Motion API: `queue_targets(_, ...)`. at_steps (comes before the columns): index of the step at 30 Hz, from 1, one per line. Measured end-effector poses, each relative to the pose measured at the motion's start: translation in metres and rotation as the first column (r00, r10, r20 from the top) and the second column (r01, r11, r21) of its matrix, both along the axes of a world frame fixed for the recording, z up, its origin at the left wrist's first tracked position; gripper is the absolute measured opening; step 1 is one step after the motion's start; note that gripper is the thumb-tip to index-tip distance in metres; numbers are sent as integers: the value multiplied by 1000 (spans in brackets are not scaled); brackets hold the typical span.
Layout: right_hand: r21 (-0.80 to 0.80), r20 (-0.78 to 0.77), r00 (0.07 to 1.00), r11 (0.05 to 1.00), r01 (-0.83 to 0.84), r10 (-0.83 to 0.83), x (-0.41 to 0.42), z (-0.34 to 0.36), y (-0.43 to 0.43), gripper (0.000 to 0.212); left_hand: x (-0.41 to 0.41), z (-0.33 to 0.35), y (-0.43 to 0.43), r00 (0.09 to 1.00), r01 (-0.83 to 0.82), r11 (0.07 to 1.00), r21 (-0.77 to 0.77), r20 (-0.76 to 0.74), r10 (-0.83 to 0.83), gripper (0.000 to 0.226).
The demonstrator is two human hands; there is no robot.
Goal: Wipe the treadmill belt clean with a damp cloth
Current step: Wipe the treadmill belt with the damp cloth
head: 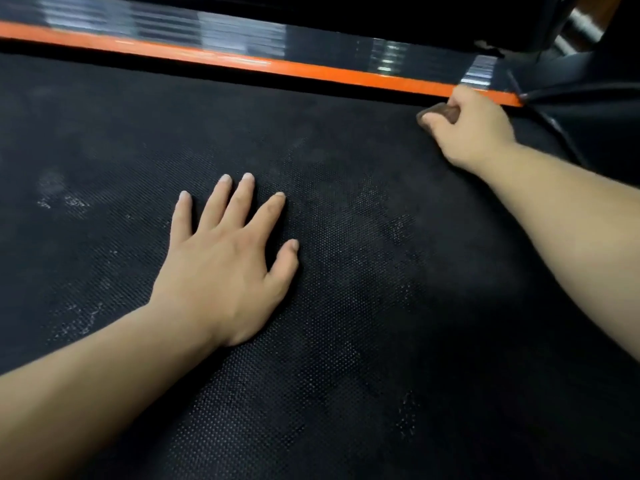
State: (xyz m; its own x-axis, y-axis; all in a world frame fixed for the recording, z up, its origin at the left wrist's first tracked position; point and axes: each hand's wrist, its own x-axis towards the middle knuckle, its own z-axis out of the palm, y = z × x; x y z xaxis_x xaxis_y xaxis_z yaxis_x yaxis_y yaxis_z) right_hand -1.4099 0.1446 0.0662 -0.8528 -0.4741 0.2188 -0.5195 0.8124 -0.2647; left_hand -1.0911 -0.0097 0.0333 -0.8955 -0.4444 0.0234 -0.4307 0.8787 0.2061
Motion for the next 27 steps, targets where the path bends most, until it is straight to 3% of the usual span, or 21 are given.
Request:
queue_targets(2, 29, -42, 999, 999, 25, -24, 20, -3, -5, 33, 0, 0, -1, 1000, 4, 1000, -4, 4, -4, 75)
queue_targets(7, 58, 10, 935, 934, -353, 353, 99, -10, 34, 34, 1, -1, 1, 1000, 3, 1000, -2, 9, -3, 76)
queue_targets(9, 97, -48, 956, 954, -284, 290, 86, -7, 47, 33, 1, -1, 1, 1000, 1, 1000, -4, 6, -1, 77)
queue_targets(12, 40, -43, 999, 999, -16, 18, 69, -3, 44, 33, 0, -1, 0, 1000, 2, 1000, -16, 3, -2, 77)
queue_targets(13, 42, -56, 998, 999, -17, 20, 80, -4, 40, 32, 0, -1, -1, 1000, 3, 1000, -18, 6, -3, 77)
queue_targets(15, 56, -55, 984, 985, -165, 168, 119, -10, 40, 35, 0, -2, -1, 1000, 6, 1000, -18, 7, -6, 77)
queue_targets(17, 59, -53, 920, 921, -385, 389, 167, -12, 52, 40, 1, -2, -1, 1000, 4, 1000, -13, 1, -4, 76)
queue_targets(19, 96, -63, 865, 865, -492, 498, 182, -12, 66, 41, 2, -2, -1, 1000, 7, 1000, -11, -3, -8, 76)
queue_targets(21, 106, -141, 884, 895, -434, 445, 159, -12, 69, 38, 2, -2, -2, 1000, 7, 1000, -9, -2, -7, 76)
queue_targets(24, -27, -64, 992, 994, -108, 106, 123, -5, 66, 33, 2, -2, -1, 1000, 11, 1000, -14, 1, -11, 75)
queue_targets(26, -62, -38, 996, 994, -88, 85, 144, -8, 68, 34, 2, -2, -1, 1000, 15, 1000, -17, -1, -15, 75)
queue_targets(27, -80, -9, 986, 983, -167, 167, 167, -10, 73, 34, 2, -2, -1, 1000, 18, 1000, -16, -6, -18, 75)
